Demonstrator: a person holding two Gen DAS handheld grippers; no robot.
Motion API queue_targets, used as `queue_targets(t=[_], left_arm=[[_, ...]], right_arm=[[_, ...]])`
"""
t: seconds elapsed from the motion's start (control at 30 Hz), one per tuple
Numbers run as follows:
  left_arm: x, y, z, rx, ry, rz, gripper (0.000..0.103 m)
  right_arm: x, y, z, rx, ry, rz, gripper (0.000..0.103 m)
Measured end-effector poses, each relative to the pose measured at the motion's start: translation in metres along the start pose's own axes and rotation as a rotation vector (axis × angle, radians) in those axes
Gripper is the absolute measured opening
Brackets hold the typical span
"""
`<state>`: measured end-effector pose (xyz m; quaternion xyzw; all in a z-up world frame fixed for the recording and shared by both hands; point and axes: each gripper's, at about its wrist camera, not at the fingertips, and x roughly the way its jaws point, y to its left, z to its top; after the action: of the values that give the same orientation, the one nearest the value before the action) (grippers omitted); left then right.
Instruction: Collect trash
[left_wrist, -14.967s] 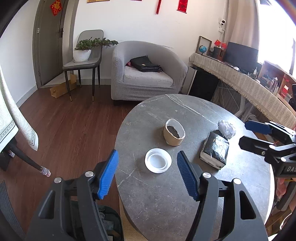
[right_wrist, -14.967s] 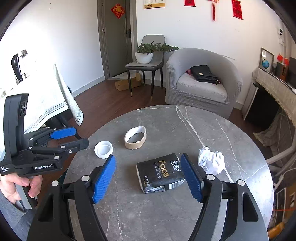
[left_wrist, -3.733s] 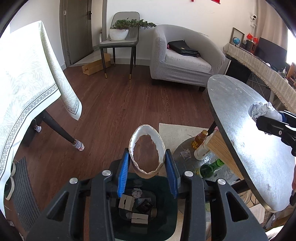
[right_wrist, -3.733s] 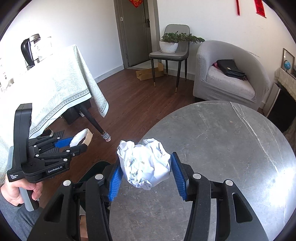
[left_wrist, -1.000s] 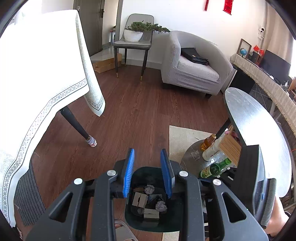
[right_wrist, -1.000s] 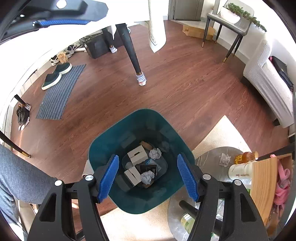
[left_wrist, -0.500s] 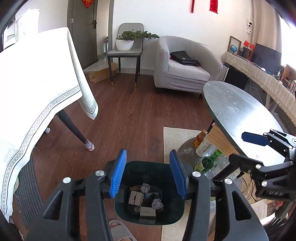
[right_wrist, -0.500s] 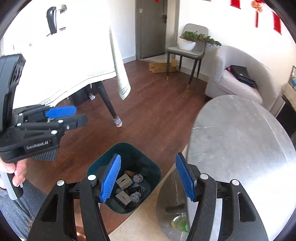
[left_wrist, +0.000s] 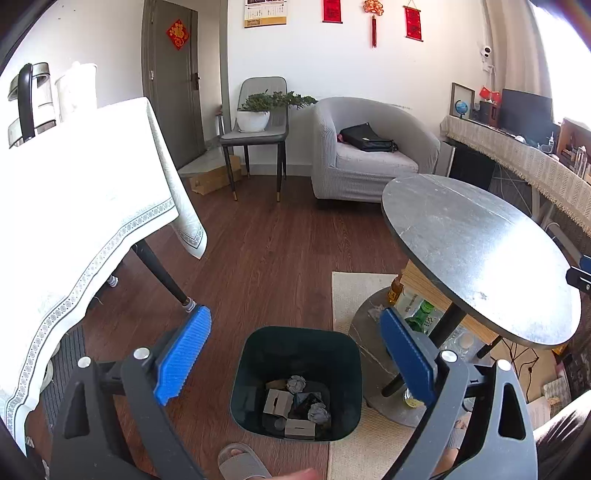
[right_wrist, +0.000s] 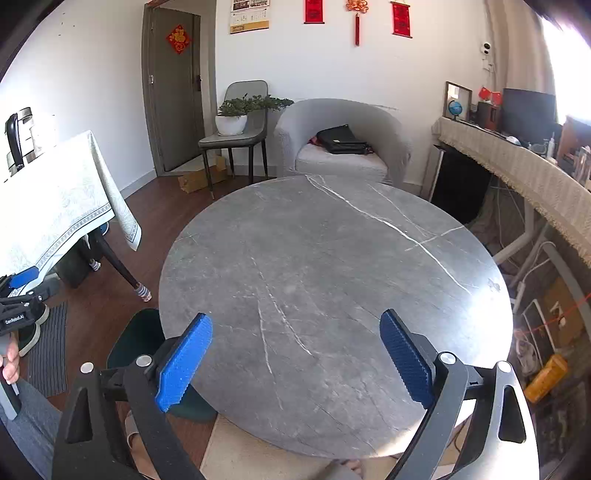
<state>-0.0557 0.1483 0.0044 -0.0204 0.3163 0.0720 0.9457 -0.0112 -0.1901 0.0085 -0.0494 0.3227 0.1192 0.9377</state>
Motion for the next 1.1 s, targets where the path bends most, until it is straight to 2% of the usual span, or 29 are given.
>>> queue_targets(t=[0.13, 0.2, 0.3, 0.43, 0.5, 0.7, 1.1], left_arm=[[-0.021, -0.007, 0.002, 0.043, -0.02, 0.027, 0.099], [-0.03, -0.009, 0.0, 0.053, -0.028, 0.008, 0.099], [-0.037, -0.01, -0.005, 0.036, -0.025, -0.007, 0.099], [-0.035, -0.013, -0.017, 0.047, 0.001, 0.019, 0.099], [-0.031, -0.014, -0.022, 0.046, 0.023, 0.019, 0.099], [-0.03, -0.015, -0.025, 0.047, 0.024, 0.002, 0.099], [-0.029, -0.016, -0.026, 0.039, 0.023, 0.007, 0.099]], right_arm=[[-0.023, -0.023, -0.019, 0.028, -0.02, -0.06, 0.099], [-0.033, -0.032, -0.026, 0.048, -0.033, -0.067, 0.099], [-0.043, -0.03, -0.03, 0.048, -0.049, -0.054, 0.099], [-0.049, -0.022, -0.036, -0.005, -0.034, -0.066, 0.099], [-0.048, -0.022, -0.038, -0.008, -0.028, -0.065, 0.099], [-0.046, -0.025, -0.042, 0.023, -0.011, -0.025, 0.099], [-0.052, -0.017, -0.041, 0.022, -0.039, 0.006, 0.099]])
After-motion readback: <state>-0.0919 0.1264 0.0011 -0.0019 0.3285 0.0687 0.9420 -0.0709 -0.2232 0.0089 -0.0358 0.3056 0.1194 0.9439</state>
